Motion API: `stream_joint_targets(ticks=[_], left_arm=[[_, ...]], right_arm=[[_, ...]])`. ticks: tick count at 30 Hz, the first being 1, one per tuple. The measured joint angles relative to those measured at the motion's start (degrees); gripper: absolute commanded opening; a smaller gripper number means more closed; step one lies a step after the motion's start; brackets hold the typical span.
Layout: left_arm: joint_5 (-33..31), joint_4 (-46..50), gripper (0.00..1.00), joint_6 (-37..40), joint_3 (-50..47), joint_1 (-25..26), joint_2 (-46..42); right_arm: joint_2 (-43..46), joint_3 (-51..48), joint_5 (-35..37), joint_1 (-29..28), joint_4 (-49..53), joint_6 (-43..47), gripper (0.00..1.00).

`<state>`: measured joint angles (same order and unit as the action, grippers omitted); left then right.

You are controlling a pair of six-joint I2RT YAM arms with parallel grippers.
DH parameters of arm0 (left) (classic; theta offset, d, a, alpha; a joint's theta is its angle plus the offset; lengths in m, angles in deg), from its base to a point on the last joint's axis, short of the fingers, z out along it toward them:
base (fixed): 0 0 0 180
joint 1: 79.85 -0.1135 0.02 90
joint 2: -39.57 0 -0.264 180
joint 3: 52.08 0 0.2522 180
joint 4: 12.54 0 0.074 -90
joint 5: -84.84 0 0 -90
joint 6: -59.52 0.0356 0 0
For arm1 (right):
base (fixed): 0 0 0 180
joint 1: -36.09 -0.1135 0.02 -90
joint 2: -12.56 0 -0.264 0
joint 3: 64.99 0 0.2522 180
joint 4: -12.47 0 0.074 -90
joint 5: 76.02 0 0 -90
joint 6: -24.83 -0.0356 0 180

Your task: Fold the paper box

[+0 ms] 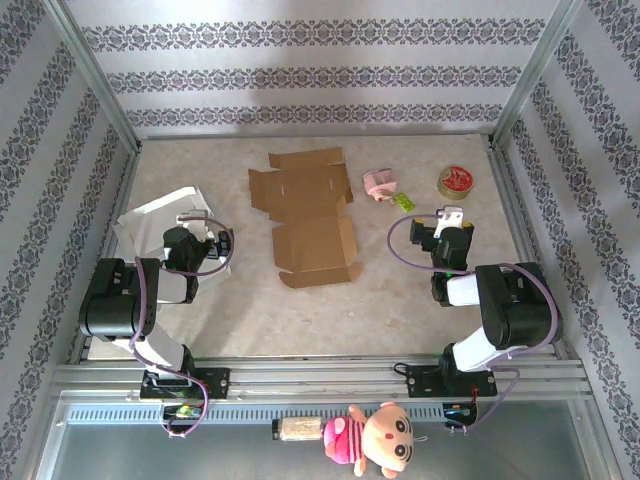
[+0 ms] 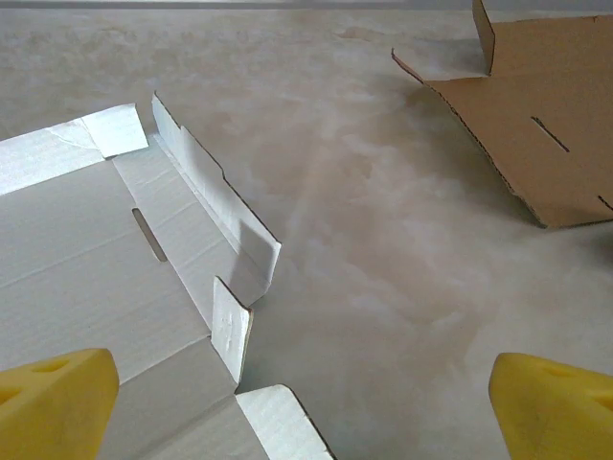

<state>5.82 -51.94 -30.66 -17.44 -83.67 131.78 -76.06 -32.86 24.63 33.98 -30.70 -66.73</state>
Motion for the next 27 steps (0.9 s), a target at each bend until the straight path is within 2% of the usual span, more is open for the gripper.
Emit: stream_joint_targets(ticks=[14,17,20,23,25,27], left_arm=[[-3.3,-0.55,0.99,-1.33,-0.04,0.0,0.0],[-3.43,-3.17,0.99,-1.33,-1.49,0.0,-0.33],[-5.29,-4.37,0.99,-1.64,-4.61,0.09,-3.85],[-9.25,-1.11,0.99,-2.51,-6.27,0.7,-12.81],[-12.33,6.34,0.99,-5.38,-4.87,1.86,-22.45],[-13.66,16.98,1.0,-11.28,-0.13,2.73,-31.19]], right_arm=[[0.0,0.0,-1.66,0.0,0.63,0.0,0.98],[1.09,0.0,-1.73,0.0,1.88,-0.02,0.98],[7.56,1.16,-1.68,0.0,9.35,-0.52,0.98],[17.33,6.8,-1.99,0.0,22.36,-4.02,0.98],[21.05,14.43,-4.09,-0.02,32.3,-7.87,0.97],[20.0,23.76,-7.28,-0.72,40.81,-10.88,0.98]])
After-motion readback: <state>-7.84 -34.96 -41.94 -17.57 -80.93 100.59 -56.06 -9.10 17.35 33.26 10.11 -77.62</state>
